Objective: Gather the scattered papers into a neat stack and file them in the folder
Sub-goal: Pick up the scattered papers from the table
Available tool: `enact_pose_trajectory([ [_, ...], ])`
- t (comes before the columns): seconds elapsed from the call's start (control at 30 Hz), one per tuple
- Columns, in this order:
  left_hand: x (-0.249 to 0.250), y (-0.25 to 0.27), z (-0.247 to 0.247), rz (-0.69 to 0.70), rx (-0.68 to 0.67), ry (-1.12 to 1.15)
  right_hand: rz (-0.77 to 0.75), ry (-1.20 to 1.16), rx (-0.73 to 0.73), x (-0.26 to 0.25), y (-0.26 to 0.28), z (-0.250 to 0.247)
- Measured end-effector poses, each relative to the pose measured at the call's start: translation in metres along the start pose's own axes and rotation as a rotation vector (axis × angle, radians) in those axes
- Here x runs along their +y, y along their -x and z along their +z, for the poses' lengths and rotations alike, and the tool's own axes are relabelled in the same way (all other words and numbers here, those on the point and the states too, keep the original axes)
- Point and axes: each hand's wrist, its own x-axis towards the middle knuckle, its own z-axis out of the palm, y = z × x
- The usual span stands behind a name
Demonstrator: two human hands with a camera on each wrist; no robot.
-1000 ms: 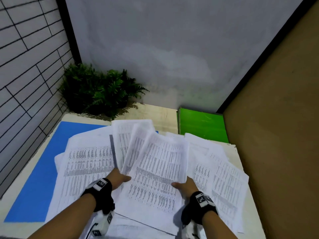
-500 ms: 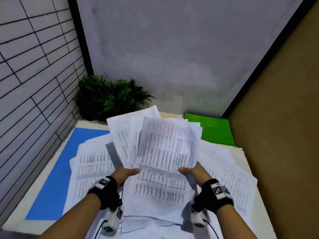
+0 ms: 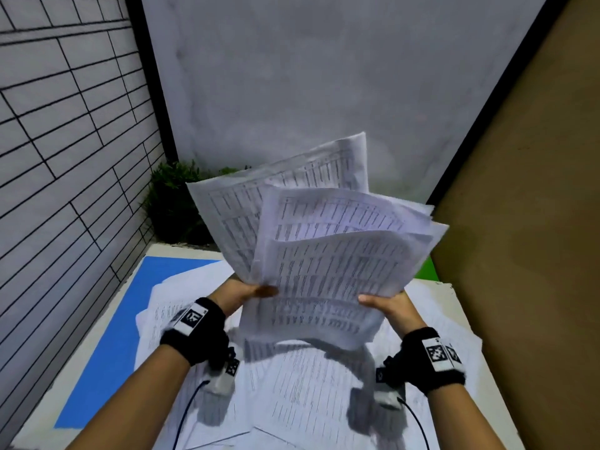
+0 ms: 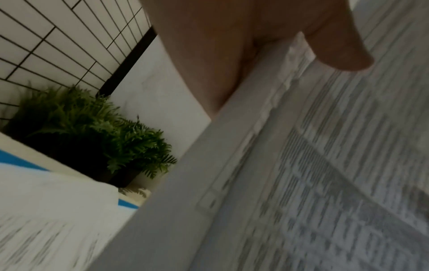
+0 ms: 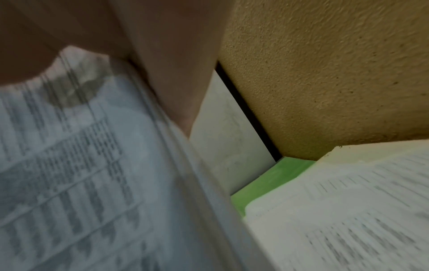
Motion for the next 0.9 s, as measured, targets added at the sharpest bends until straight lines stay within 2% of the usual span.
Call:
enact_pose_trajectory([
  [0.13, 0.003, 0.001, 0.006, -0.013, -0.07, -0.055, 0.009, 0.032, 0.006, 0.005, 0.002, -0.001],
  [0.27, -0.007, -0.003, 0.014, -0.027, -0.066, -0.1, 0.017, 0.051, 0.061, 0.018, 0.001, 0.004],
  [0.4, 0.004, -0.001, 0.025, 0.068, -0.038, -0.073, -0.113, 0.025, 0.116, 0.004, 0.0, 0.016],
  [0.53, 0.028, -0.002, 0.019, 0.183, -0.042, -0.024, -0.247, -0.028, 0.082, -0.021, -0.001, 0.009],
  [0.63, 0.02, -0.006, 0.016, 0.101, -0.092, -0.093, -0.222, -0.006, 0.099, -0.015, -0.004, 0.002],
  [0.73, 0.002, -0.009, 0.018, -0.009, -0.097, -0.127, -0.132, 0.028, 0.082, -0.003, -0.003, 0.003],
  [0.9, -0.002, -0.014, 0.009, -0.008, -0.058, -0.096, -0.086, 0.003, 0.109, 0.0, -0.005, -0.006],
])
